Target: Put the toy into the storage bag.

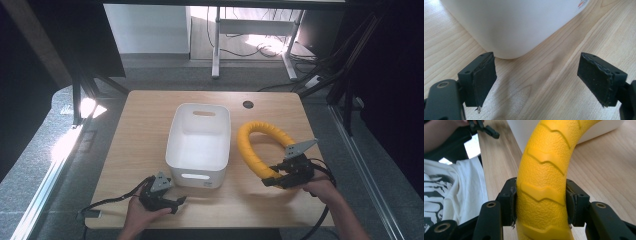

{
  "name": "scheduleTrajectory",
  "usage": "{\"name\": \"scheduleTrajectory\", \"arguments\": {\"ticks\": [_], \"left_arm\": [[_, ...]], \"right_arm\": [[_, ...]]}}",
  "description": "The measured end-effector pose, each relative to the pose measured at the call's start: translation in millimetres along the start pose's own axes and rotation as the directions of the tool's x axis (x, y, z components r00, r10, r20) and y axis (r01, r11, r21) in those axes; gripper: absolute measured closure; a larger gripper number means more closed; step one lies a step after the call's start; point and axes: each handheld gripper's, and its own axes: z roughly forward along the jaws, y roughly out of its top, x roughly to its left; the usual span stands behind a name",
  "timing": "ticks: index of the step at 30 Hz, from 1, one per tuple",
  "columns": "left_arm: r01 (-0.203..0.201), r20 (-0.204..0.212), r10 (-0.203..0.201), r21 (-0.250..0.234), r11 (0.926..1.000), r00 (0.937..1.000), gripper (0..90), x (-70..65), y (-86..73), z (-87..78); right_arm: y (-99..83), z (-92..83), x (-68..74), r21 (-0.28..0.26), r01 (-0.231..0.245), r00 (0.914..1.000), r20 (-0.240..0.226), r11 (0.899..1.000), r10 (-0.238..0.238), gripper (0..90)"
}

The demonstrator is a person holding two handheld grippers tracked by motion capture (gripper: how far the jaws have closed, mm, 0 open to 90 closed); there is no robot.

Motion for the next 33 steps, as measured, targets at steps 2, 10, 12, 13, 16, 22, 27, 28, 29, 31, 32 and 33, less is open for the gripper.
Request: {"name": "scheduleTrajectory", "arguments": {"ticks": [2,10,12,13,16,22,27,28,29,31,32,33], "left_arm": [[0.000,0.000,0.000,0.001,1.0000,1.0000,15.5,-0.1,0.0,0.2],[-0.002,-0.001,0.002,-0.002,1.0000,1.0000,15.5,0.3,0.2,-0.1],[-0.002,-0.001,0.002,-0.002,1.0000,1.0000,15.5,0.3,0.3,-0.2],[-0.002,-0.001,0.002,-0.002,1.0000,1.0000,15.5,0.3,0.3,-0.2],[-0.003,-0.001,0.003,-0.002,1.0000,1.0000,15.5,0.5,0.2,0.0],[-0.004,-0.002,0.004,-0.001,1.0000,1.0000,15.5,0.6,0.5,-0.6],[-0.002,-0.001,0.002,0.001,1.0000,1.0000,15.5,0.4,0.3,0.0],[-0.007,-0.002,0.007,0.003,1.0000,1.0000,15.5,0.8,0.4,-0.1],[-0.006,-0.002,0.006,0.003,1.0000,1.0000,15.5,0.8,0.4,-0.1],[-0.006,-0.003,0.006,0.001,1.0000,1.0000,15.5,0.8,0.4,0.0],[-0.006,-0.003,0.006,0.002,1.0000,1.0000,15.5,0.8,0.4,0.1],[-0.006,-0.003,0.006,0.002,1.0000,1.0000,15.5,0.7,0.4,0.1]], "right_arm": [[0.0,-1.8,-0.7,-0.014,-0.001,1.0000,0.002,1.000,0.001,51.1],[1.0,-7.2,-3.3,-0.063,-0.015,0.9998,0.009,0.998,0.016,51.1],[1.8,-10.5,-3.9,-0.082,-0.025,0.9996,0.012,0.996,0.026,51.2],[2.3,-13.0,-4.6,-0.098,-0.028,0.9995,0.014,0.995,0.030,51.2],[3.4,-17.4,-5.0,-0.123,-0.028,0.9994,0.018,0.992,0.031,51.2],[8.7,-26.9,-3.8,-0.179,-0.019,0.9984,0.050,0.984,0.028,51.3],[12.0,-33.2,-4.5,-0.235,-0.020,0.9977,0.059,0.972,0.035,51.3],[12.0,-33.2,-4.5,-0.235,-0.020,0.9977,0.059,0.972,0.035,51.3],[13.4,-35.2,-4.6,-0.257,-0.022,0.9977,0.056,0.966,0.038,51.3],[14.8,-36.6,-4.7,-0.277,-0.021,0.9979,0.053,0.961,0.038,51.3],[15.5,-37.1,-4.7,-0.285,-0.023,0.9981,0.048,0.958,0.038,51.3],[16.3,-37.5,-4.8,-0.294,-0.023,0.9982,0.046,0.956,0.038,51.3]]}}
